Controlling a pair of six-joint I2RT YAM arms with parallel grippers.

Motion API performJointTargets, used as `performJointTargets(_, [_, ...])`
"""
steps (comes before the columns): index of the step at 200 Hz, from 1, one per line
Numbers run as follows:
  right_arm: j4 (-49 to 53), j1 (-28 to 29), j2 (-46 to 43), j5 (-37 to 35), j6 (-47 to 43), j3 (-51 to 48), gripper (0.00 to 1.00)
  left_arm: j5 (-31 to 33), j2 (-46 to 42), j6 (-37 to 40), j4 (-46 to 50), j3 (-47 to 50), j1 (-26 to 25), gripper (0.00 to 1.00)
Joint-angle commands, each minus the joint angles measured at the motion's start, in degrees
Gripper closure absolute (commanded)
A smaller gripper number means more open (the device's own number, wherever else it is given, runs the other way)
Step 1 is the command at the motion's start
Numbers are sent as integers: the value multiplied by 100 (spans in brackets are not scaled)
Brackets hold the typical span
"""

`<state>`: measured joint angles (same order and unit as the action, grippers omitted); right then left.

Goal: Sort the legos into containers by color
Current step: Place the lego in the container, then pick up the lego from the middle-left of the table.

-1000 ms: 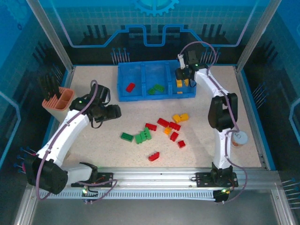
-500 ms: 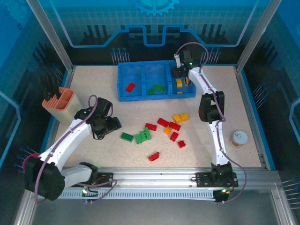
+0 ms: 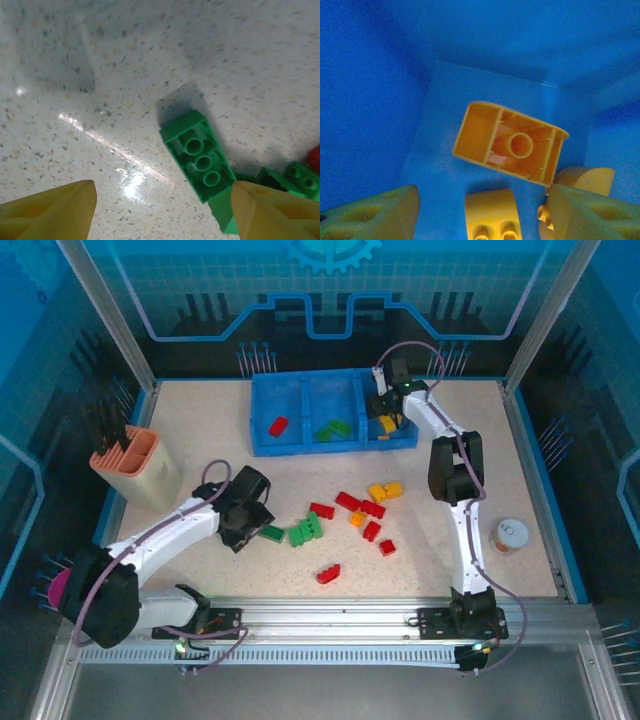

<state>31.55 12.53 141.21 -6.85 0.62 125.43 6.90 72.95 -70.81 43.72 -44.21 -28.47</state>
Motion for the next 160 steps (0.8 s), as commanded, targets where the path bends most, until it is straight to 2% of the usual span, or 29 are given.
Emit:
performJointTargets(1, [-252, 74, -457, 289, 59, -77, 30, 250, 126, -1147, -355, 278, -261, 28])
performJointTargets(62, [-175, 100, -987, 762, 43, -267, 30, 810, 175, -2095, -849, 610, -634, 28])
performJointTargets(127, [-63, 123, -1187, 1316, 172, 16, 30, 931, 522, -2226, -1355, 640, -725, 28])
performJointTargets(160, [-26, 160, -1368, 1370, 149, -62, 29, 921, 756, -2257, -1660, 654, -744, 28])
